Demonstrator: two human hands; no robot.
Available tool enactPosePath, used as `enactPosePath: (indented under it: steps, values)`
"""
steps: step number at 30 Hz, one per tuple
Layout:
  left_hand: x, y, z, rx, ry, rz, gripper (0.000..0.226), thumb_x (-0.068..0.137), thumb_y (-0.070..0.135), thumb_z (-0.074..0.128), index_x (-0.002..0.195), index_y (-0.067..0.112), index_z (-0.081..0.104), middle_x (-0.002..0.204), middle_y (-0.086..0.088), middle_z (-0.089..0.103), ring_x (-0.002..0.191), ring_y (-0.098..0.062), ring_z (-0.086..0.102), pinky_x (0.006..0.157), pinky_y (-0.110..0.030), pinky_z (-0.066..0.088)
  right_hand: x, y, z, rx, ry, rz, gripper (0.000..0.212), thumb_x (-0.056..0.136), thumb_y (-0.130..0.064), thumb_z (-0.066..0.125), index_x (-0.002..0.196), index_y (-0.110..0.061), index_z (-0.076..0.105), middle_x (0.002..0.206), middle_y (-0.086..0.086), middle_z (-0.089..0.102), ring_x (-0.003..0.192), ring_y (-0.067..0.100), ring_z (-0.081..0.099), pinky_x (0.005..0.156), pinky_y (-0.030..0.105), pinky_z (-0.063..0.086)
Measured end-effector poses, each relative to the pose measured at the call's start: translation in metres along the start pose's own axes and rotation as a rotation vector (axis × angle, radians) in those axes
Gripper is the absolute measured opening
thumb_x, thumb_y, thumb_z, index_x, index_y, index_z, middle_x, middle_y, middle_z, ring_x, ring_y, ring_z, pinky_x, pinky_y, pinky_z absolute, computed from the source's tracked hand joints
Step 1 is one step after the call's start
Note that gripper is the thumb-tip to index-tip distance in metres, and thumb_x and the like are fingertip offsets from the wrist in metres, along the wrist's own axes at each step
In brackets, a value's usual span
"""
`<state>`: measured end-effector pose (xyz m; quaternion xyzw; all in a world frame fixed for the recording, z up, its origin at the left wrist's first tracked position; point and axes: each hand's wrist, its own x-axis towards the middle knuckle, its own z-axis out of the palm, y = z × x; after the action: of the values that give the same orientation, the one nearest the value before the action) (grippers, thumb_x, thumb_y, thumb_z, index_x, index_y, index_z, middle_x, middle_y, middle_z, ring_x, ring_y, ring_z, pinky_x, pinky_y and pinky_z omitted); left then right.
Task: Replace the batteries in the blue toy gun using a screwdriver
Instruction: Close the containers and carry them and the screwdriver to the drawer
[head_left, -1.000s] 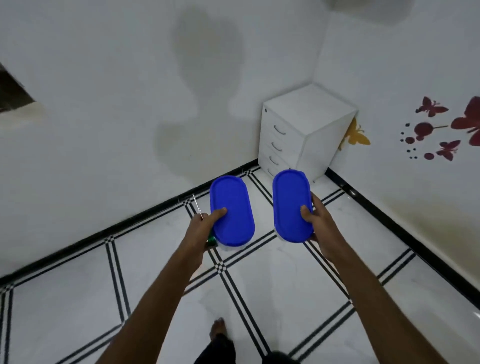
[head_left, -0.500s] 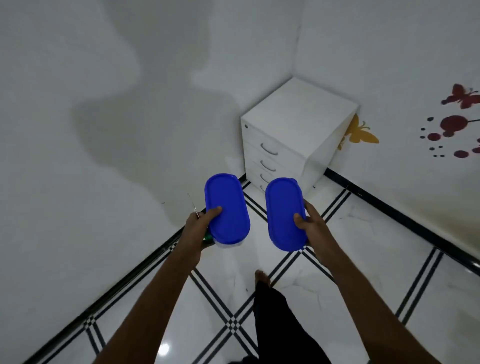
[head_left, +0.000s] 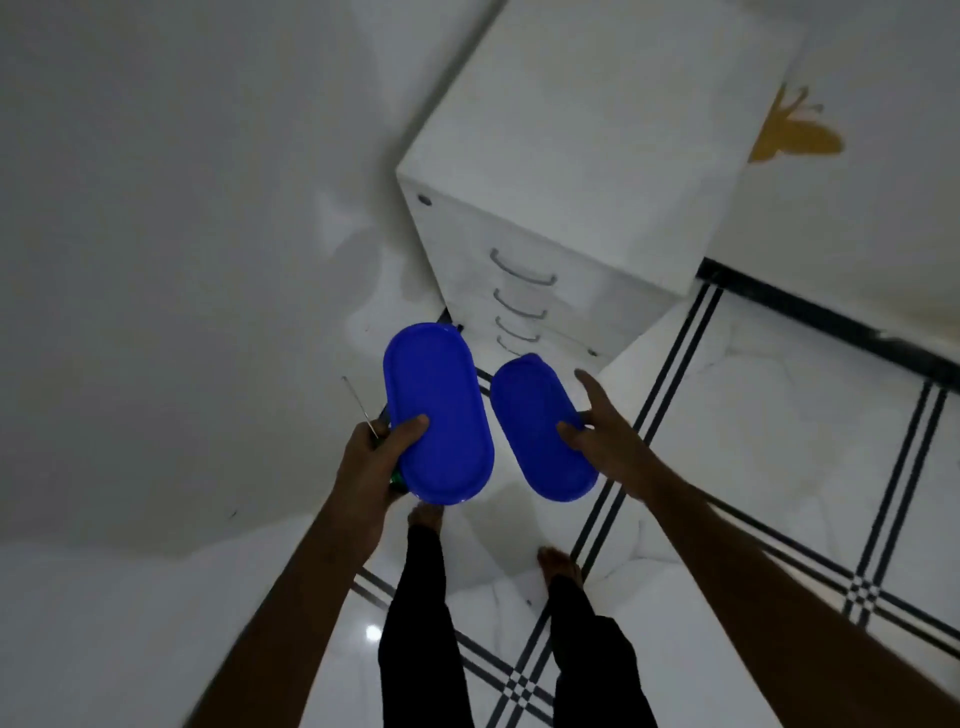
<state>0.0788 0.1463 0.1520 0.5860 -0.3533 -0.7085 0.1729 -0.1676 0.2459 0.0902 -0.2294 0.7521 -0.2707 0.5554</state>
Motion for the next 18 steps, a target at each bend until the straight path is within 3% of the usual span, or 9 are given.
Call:
enactPosePath:
  steps: [5,10,14,18]
  values:
    - [0.117,-0.035,-0.025,0.052,-0.098,-0.066,0.06,0.074,0.034,0.074,0.127,0.01,0.06,0.116,-0.005,0.071,0.105,-0.023,0.069,0.075,-0.035,0.058,0.116,0.015,0.033,-0.08,0.071,-0.015,0.091,0.095,-0.016,0.062,0.154,-0.045,0.0,0.129,0.012,0.057,0.102,0.029,0.066,0.088,0.05,0.056]
    - [0.199,-0.056,-0.052,0.117,-0.101,-0.111,0.083,0.058,0.045,0.082,0.128,0.008,0.056,0.118,-0.004,0.069,0.105,-0.022,0.068,0.074,-0.035,0.057,0.201,0.015,0.058,-0.155,0.14,-0.095,0.101,0.092,-0.009,0.064,0.154,-0.041,-0.009,0.151,0.017,0.04,0.107,0.029,0.064,0.086,0.05,0.058]
    - [0.231,-0.057,-0.059,0.173,-0.139,-0.13,0.089,0.054,0.049,0.082,0.127,0.007,0.056,0.119,-0.005,0.068,0.106,-0.023,0.068,0.081,-0.039,0.057,0.233,0.015,0.069,-0.19,0.173,-0.081,0.109,0.088,-0.008,0.066,0.153,-0.042,-0.015,0.132,0.028,0.054,0.093,0.034,0.069,0.082,0.05,0.059]
    - [0.243,-0.049,-0.06,0.216,-0.156,-0.12,0.083,0.058,0.046,0.082,0.124,0.004,0.057,0.113,-0.004,0.07,0.102,-0.023,0.069,0.079,-0.04,0.058,0.242,0.01,0.069,-0.215,0.255,-0.044,0.096,0.088,-0.009,0.065,0.153,-0.04,0.001,0.108,0.023,0.064,0.088,0.033,0.068,0.073,0.042,0.06]
